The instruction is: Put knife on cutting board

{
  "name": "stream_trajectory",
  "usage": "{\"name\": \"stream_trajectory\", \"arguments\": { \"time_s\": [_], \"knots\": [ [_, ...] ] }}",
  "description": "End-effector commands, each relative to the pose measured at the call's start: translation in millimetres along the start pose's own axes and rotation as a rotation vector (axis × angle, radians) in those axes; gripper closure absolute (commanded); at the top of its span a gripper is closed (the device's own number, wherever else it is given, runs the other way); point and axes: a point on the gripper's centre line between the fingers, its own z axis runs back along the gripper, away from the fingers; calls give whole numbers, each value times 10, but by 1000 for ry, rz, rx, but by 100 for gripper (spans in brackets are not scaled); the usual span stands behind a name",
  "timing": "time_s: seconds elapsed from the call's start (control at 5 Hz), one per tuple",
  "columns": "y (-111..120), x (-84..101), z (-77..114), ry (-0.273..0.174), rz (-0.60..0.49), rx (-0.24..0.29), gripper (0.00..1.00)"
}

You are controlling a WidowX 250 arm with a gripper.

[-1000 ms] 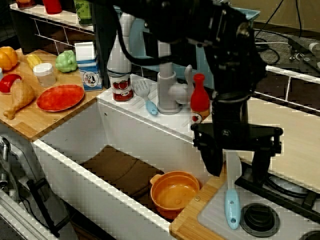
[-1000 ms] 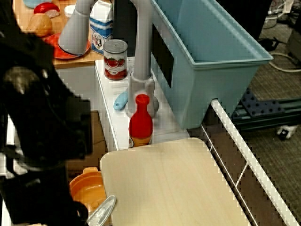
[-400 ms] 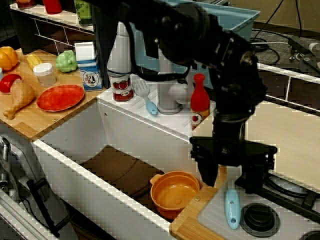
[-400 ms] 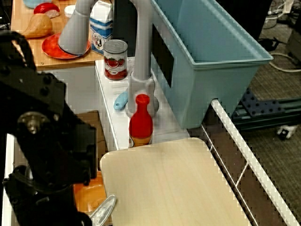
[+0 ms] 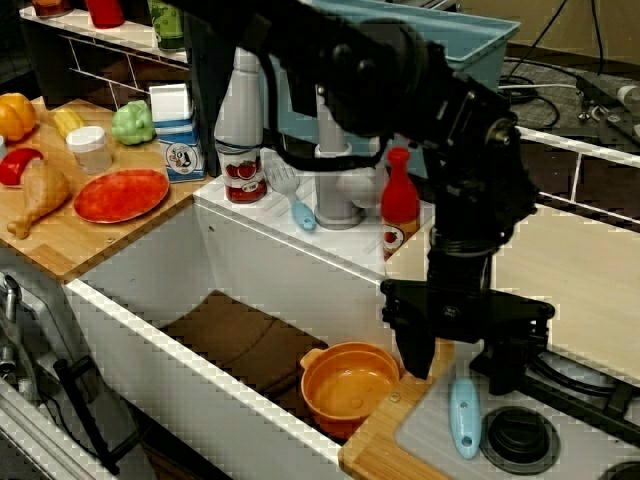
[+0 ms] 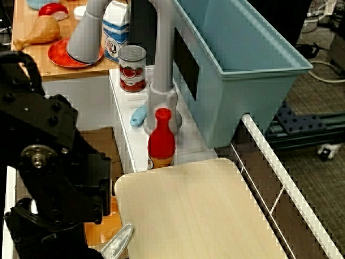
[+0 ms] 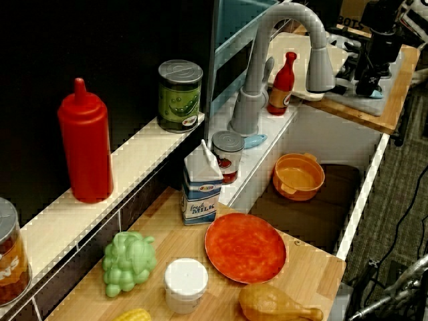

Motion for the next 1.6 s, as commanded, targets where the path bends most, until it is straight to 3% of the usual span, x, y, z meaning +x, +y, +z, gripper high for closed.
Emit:
{"name": "stream_trajectory", "arguments": {
  "time_s": [0.0,0.2,0.4,1.0,1.4],
  "knots": [
    [-14,3,-61,15,-13,-15,0],
    [-16,16,-56,16,-16,-9,0],
    [-38,3,-58,5,-17,3,100],
    [-114,5,33,-10,-9,27,100],
    [-125,22,533,-68,-41,123,100]
  ]
}}
